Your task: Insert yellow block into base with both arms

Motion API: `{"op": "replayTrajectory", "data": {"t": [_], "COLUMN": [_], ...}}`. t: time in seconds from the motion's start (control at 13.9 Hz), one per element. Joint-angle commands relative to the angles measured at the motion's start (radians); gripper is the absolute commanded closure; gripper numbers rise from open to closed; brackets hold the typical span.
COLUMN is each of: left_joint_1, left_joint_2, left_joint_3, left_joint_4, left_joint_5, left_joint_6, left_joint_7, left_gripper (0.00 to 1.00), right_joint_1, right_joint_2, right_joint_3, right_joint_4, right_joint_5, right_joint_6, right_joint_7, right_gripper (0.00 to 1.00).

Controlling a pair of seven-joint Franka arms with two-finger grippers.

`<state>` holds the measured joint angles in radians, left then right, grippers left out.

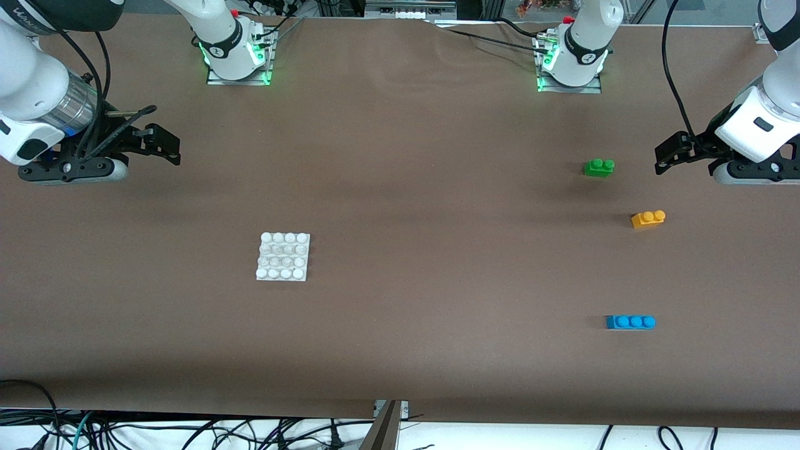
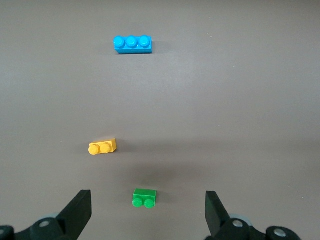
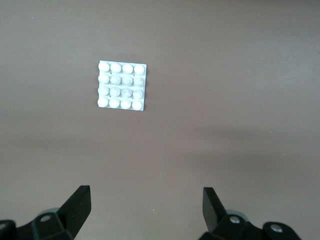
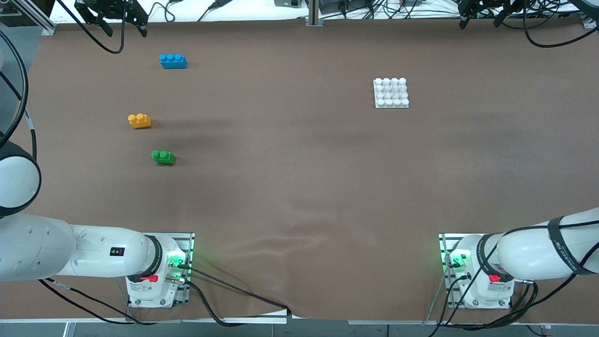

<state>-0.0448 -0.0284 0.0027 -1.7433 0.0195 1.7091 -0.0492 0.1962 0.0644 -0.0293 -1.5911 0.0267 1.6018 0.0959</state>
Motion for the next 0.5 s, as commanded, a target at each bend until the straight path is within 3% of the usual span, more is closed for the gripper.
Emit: {"op": "replayTrajectory", "data": {"t": [0.0, 0.43], "left_joint_1": [-0.010, -0.010], "left_joint_2": [0.016, 0.016], "left_joint_3": [0.013, 0.013], "left_joint_4": [0.034, 0.034], "left_joint_5": [-0.021, -0.021], "left_joint_6": [-0.025, -0.025], "left_joint_7": [0.017, 0.017], "left_gripper": [0.00, 0.00], "right_joint_1": [-0.011, -0.011], "right_joint_2": [-0.057, -0.066], "right_joint_3": [0.009, 0.003], "right_joint_4": [-0.049, -0.056], "right_joint_5": [0.007, 0.008], "right_joint_6": [0.009, 0.020], "right_joint_7": [-0.007, -0.012], "right_gripper": [0.01, 0.01]}}
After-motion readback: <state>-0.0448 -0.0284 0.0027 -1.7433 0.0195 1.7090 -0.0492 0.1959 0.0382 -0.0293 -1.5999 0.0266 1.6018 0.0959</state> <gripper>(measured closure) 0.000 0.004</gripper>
